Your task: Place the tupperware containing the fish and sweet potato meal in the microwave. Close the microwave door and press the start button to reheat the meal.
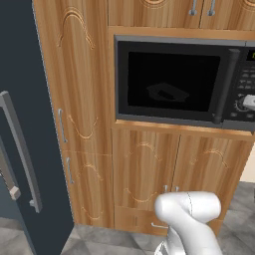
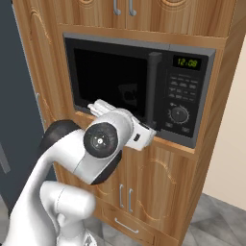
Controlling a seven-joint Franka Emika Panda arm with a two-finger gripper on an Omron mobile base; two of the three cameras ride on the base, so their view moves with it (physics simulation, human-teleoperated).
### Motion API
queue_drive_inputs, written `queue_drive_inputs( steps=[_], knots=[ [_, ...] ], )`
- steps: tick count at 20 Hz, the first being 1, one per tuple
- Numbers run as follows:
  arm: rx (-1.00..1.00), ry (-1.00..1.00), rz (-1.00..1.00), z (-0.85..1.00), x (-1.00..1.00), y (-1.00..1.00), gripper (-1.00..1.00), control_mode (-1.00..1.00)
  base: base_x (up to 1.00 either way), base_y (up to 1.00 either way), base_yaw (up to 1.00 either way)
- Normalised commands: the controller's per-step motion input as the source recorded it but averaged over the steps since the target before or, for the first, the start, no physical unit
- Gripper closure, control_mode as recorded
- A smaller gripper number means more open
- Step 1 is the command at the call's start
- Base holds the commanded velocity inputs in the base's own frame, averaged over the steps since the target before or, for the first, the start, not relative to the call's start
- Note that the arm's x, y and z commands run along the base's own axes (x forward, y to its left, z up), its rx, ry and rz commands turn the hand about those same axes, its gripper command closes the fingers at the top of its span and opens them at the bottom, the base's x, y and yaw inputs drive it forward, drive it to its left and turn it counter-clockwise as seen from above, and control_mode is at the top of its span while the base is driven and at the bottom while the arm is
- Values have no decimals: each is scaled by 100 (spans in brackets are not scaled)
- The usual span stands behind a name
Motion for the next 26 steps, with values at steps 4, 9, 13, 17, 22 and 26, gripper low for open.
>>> queue_drive_inputs(
  steps=[4,9,13,17,22,26],
  knots=[
    [39,-8,0,-17,-38,-17,-100,-100,0,0,0],
    [22,0,-1,-23,-43,-3,-100,-100,0,0,0],
    [10,2,-6,-19,-7,0,100,-100,0,0,0],
    [5,1,-2,-11,-1,0,100,-100,0,0,0],
    [5,0,-1,-4,4,0,100,-100,0,0,0],
    [25,0,-15,0,37,0,100,-100,0,0,0]
  ],
)
